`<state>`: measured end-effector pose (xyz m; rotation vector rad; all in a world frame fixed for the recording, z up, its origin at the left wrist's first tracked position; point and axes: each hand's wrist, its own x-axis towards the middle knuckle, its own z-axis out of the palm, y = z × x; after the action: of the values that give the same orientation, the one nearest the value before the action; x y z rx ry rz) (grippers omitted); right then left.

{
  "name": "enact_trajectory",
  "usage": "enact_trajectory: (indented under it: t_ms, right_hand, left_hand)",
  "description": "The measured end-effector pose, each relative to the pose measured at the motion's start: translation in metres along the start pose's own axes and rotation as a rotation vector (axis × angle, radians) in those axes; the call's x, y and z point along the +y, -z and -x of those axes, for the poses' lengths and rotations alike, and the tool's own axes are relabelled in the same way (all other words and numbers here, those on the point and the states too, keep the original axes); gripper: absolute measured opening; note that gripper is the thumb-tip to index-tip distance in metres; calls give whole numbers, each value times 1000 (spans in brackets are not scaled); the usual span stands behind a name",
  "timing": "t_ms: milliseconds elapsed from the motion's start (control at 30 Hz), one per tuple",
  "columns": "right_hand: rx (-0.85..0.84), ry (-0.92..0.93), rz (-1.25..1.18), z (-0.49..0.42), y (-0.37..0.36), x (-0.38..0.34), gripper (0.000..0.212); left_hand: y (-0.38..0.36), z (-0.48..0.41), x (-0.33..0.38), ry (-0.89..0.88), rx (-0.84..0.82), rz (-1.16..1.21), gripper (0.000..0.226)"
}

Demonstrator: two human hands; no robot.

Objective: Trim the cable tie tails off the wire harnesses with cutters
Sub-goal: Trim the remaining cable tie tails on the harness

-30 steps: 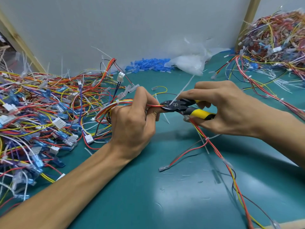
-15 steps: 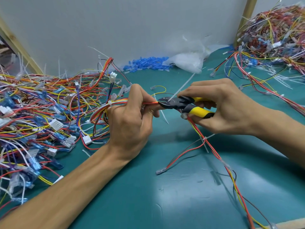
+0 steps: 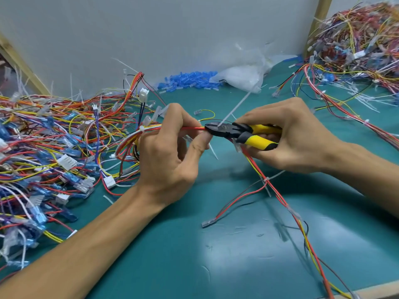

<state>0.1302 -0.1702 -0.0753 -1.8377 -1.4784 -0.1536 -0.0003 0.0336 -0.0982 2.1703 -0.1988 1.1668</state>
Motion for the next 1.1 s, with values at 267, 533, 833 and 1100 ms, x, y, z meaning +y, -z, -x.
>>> enact_trajectory:
  t_ms: [267, 533, 833, 1100]
  right_hand:
    - [70, 21, 81, 0, 3, -3, 13]
    - [51, 17, 102, -2, 0, 2, 11]
    - [-41, 19, 155, -4, 5, 8, 26]
    - [-15, -40, 54, -2, 4, 6, 28]
  left_hand:
    - [2, -5, -1, 123, -111, 149, 29]
    - [-3, -3, 4, 247, -159, 345, 28]
    - [-5, -3, 4, 270, -180, 307, 31]
    - [-5, -2, 2, 222, -184, 255, 32]
